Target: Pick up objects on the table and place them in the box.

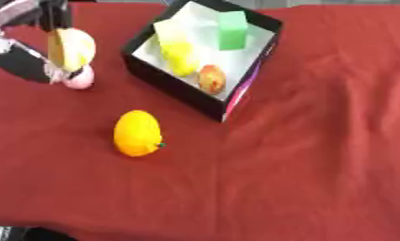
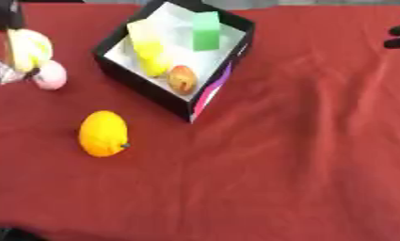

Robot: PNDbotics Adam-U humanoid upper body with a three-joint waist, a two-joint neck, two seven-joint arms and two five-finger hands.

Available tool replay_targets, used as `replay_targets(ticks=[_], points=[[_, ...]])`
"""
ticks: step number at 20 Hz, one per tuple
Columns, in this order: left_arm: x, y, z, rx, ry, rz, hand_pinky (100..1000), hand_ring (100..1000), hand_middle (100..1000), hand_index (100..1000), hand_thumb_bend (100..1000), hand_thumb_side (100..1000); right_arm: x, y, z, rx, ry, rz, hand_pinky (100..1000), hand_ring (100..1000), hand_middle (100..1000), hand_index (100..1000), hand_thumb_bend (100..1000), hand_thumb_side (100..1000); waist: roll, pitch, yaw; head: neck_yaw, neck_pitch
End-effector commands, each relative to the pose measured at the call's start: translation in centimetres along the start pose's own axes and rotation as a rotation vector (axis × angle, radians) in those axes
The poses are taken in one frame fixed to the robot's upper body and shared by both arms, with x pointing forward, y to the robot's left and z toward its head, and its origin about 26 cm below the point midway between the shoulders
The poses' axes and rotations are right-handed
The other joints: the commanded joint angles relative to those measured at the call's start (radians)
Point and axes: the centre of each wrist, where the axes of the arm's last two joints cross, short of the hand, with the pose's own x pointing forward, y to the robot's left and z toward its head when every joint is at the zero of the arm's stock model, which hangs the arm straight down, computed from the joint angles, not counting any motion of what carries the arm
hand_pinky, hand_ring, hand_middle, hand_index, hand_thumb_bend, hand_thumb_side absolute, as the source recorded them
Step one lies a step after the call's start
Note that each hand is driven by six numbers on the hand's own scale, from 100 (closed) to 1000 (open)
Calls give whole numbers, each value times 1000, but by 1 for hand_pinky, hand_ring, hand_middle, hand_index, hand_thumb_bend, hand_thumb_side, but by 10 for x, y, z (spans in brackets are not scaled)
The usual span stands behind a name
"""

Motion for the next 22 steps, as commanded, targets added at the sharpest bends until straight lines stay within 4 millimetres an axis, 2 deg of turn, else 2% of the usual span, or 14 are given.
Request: replay_targets(ticks=[1,5,7,9,10,11,12,13,15,18,19,20,21,22], points=[[14,-7,-41,9,-11,5,501,480,454,483,413,100,20,-5,-9,29,-63,20,977,737,698,840,100,525,-5,-28,-8,8,3],[20,-42,-88,-23,26,-37,506,486,461,491,419,100,27,-1,-15,53,-91,-4,978,737,699,840,100,526,-8,-23,-26,20,0],[19,-62,-102,-29,41,-46,511,489,465,495,413,100,29,1,-17,63,-95,-15,978,737,699,840,100,526,-10,-20,-32,25,-2],[19,-76,-111,-3,42,-47,572,521,487,523,437,100,29,2,-18,67,-95,-21,978,737,698,839,100,527,-13,-17,-36,26,-3],[19,-82,-113,13,43,-48,641,567,538,586,526,100,29,3,-18,68,-95,-23,978,737,698,839,100,527,-14,-16,-37,25,-3],[18,-86,-115,34,49,-51,745,703,700,727,688,100,29,3,-18,69,-96,-25,978,737,698,839,100,526,-15,-16,-37,25,-4],[17,-89,-116,52,53,-61,745,703,700,727,688,100,30,4,-18,71,-97,-26,978,737,698,839,100,526,-16,-16,-38,25,-5],[15,-90,-117,73,58,-77,839,807,806,845,789,266,30,4,-18,72,-98,-26,978,737,698,839,100,526,-16,-16,-38,25,-5],[9,-89,-115,100,71,-90,847,819,811,859,815,348,29,3,-18,70,-96,-22,978,737,698,839,100,526,-16,-16,-35,21,-6],[4,-82,-111,116,75,-78,835,810,795,850,777,334,27,3,-16,65,-88,-16,978,737,698,839,100,526,-14,-18,-30,16,-6],[2,-77,-109,123,70,-70,824,800,787,844,659,337,26,3,-16,64,-85,-15,978,737,698,839,100,526,-14,-18,-29,14,-5],[0,-71,-106,129,64,-64,815,793,776,834,646,304,26,3,-16,63,-85,-13,978,737,698,839,100,535,-14,-19,-27,12,-4],[-5,-64,-101,130,61,-51,808,785,764,823,693,297,26,2,-15,62,-85,-11,978,737,698,839,100,526,-13,-19,-26,10,-2],[-13,-56,-95,123,64,-36,806,783,761,823,676,296,27,2,-15,61,-86,-8,978,737,698,839,100,526,-11,-20,-23,6,0]])
